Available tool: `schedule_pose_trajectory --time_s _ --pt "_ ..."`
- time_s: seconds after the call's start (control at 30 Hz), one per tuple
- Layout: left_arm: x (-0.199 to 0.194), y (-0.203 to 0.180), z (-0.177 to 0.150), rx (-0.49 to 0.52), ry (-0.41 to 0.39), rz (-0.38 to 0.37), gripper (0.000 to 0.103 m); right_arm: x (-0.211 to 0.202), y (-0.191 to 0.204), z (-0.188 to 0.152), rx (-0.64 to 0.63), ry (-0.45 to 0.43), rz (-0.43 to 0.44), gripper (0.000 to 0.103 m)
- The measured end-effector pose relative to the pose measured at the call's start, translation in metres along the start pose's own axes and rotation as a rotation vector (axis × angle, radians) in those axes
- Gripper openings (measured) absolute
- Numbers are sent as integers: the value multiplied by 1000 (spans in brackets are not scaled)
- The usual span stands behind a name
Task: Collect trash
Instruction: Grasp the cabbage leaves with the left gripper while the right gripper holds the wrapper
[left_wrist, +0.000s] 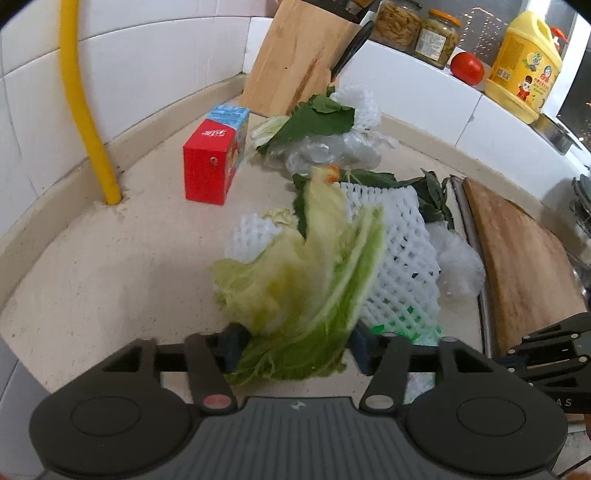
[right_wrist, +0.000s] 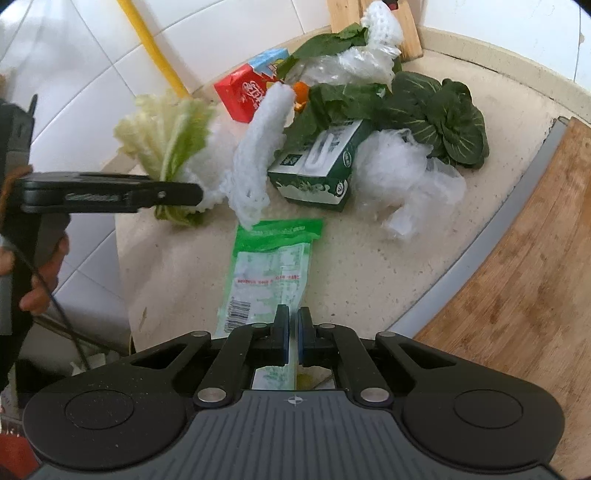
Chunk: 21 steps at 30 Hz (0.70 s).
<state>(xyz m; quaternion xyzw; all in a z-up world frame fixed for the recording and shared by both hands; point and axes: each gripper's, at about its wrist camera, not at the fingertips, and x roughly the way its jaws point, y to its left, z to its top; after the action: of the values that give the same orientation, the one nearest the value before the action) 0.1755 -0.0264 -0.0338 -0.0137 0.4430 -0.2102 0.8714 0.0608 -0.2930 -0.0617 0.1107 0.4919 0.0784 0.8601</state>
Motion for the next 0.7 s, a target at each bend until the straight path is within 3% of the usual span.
schedule_pose_trajectory --time_s 0.27,0.37,0.47,0.53,0.6,0.7 --pt "-20 14 6 -95 -87 -59 72 1 -3 -3 -4 -4 21 21" --pt "-15 12 12 -89 -118 -18 71 3 -4 -3 12 -12 37 22" --pt "-6 9 22 -60 -110 -44 61 3 -7 -2 30 -12 46 22" --pt "3 -4 21 35 -68 16 49 4 -7 -1 33 -12 48 22" --pt "10 -14 18 130 -37 51 46 3 -7 -1 25 -10 47 22" --pt "14 -12 22 122 -18 27 29 4 -5 -2 15 -19 45 21"
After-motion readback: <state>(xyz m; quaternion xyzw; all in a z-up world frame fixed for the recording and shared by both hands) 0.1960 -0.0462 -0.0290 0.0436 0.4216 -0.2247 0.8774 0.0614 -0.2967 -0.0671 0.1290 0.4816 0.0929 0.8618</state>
